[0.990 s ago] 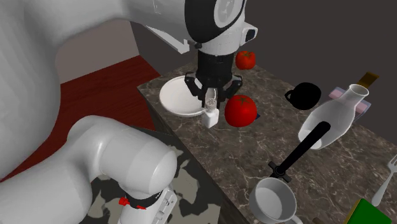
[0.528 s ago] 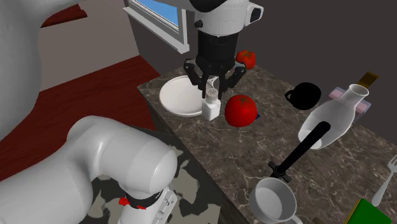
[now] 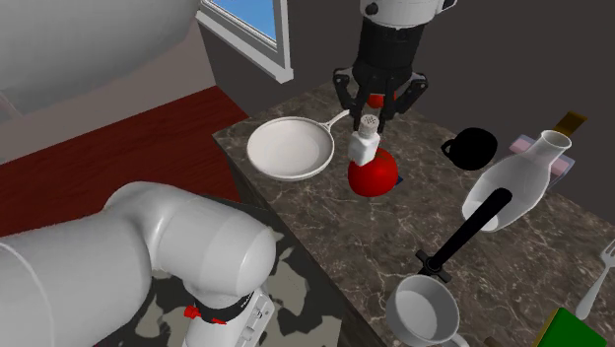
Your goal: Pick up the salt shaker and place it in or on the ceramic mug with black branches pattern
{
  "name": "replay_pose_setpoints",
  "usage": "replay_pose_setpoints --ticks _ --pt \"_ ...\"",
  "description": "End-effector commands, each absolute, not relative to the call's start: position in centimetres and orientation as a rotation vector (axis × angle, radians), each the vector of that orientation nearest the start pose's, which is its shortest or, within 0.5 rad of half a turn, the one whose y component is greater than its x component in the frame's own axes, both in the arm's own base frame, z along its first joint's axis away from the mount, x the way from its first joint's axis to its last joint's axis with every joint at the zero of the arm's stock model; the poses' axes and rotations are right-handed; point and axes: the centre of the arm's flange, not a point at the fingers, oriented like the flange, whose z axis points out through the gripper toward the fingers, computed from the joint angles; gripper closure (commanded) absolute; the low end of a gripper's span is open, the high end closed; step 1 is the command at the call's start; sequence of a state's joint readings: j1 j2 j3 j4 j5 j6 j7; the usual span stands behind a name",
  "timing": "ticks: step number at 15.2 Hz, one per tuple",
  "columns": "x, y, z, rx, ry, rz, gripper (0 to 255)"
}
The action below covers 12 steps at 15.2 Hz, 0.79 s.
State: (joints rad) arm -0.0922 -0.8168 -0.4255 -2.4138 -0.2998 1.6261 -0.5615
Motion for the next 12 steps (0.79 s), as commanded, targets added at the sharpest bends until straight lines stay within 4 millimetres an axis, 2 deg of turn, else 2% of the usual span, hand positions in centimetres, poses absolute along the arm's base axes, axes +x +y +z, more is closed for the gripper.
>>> replay_pose_setpoints --ticks 1,12 --pt "26.9 -23.1 55.1 -3.117 -0.297 0.016 255" --pt "36.7 -33.8 56.6 -3.117 -0.297 0.016 255"
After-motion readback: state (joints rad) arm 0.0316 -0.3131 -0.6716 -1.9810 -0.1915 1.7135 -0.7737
